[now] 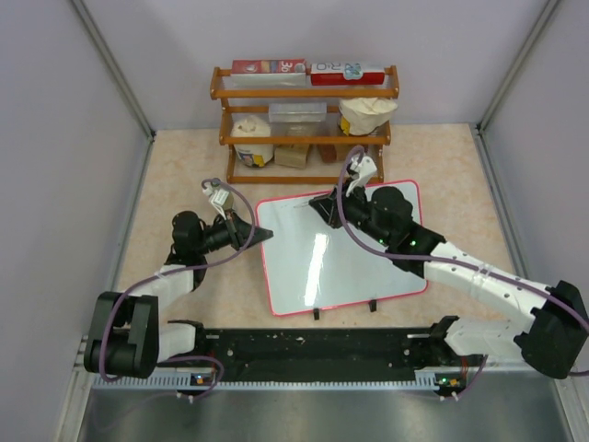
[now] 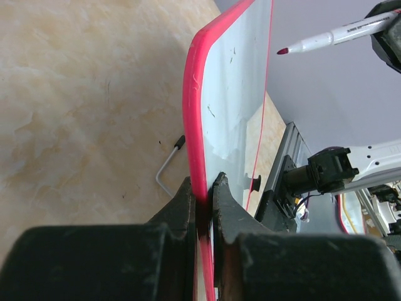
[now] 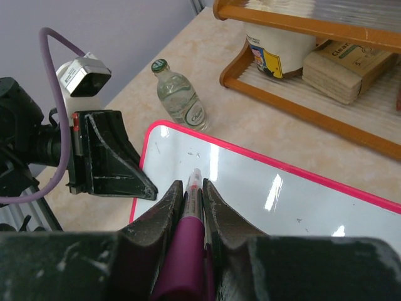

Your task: Write a sentence on the whiteboard

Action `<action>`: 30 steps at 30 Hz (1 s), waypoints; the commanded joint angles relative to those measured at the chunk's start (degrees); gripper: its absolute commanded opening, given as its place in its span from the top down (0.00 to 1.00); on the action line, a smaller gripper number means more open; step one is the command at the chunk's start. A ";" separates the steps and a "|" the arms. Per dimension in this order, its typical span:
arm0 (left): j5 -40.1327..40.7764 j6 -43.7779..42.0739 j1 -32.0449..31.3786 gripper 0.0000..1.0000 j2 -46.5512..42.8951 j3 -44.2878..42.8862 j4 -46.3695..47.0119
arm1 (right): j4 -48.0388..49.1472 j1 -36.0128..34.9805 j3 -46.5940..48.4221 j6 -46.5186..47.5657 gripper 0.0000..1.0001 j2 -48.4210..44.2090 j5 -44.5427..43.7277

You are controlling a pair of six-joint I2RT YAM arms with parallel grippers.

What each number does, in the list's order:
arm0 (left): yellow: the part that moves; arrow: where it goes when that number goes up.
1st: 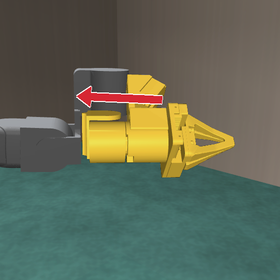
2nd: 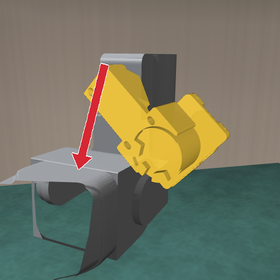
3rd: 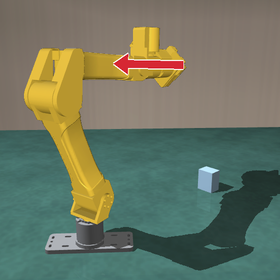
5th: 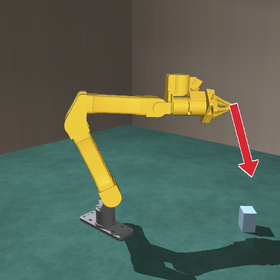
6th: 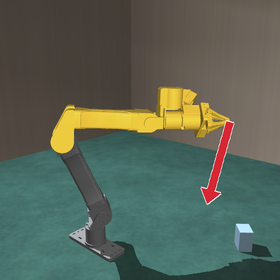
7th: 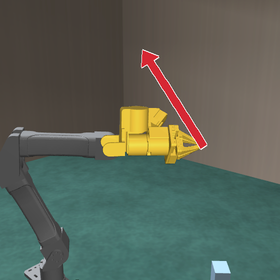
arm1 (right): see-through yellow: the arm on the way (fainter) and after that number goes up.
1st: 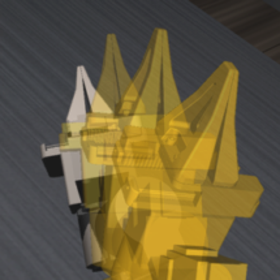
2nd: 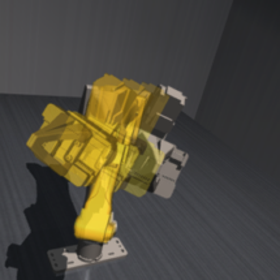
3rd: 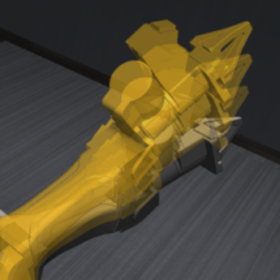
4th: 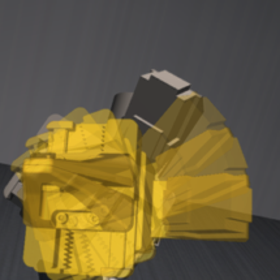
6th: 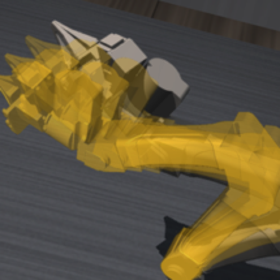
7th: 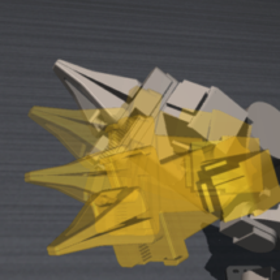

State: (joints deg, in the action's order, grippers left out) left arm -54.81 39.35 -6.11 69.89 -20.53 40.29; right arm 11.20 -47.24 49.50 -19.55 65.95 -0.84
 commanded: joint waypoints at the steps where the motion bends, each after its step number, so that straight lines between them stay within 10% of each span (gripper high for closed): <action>1: 6.03 -11.14 -0.66 1.00 1.04 1.46 -1.97 | 2.51 -1.10 4.64 1.18 1.00 2.42 -1.97; 30: 6.38 -11.93 -0.57 1.00 0.25 1.55 -2.59 | -1.62 -1.10 3.86 1.45 1.00 6.12 -3.20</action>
State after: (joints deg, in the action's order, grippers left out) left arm -54.59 39.29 -6.15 69.89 -20.49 39.86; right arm 10.44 -47.51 52.34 -19.00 71.77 -4.01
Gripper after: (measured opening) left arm 0.078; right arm 0.144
